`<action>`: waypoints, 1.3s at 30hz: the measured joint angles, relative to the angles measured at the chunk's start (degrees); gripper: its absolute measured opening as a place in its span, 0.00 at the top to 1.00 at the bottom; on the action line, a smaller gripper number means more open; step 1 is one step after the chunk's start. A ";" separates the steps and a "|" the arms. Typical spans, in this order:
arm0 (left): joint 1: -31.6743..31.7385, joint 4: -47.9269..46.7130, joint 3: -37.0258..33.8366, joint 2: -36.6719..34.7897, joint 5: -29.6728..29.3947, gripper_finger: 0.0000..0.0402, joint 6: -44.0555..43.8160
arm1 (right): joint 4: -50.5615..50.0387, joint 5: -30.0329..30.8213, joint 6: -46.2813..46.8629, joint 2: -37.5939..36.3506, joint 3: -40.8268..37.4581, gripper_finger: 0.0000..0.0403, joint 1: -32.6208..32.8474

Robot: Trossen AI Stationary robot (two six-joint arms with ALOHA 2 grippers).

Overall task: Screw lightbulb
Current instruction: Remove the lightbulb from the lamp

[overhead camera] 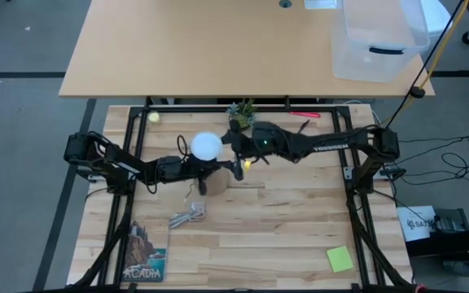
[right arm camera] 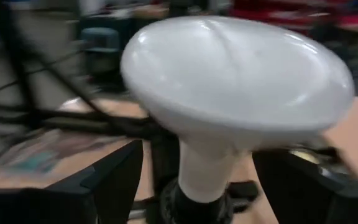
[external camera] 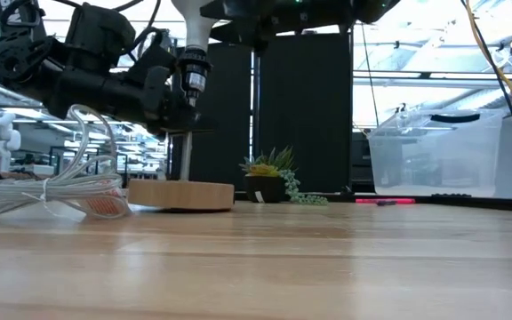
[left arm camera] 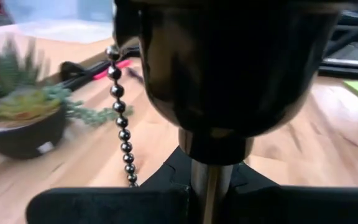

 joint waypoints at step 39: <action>0.04 -0.28 0.07 -0.11 -4.89 0.94 -3.19 | 19.85 28.26 3.82 11.37 2.68 0.54 5.83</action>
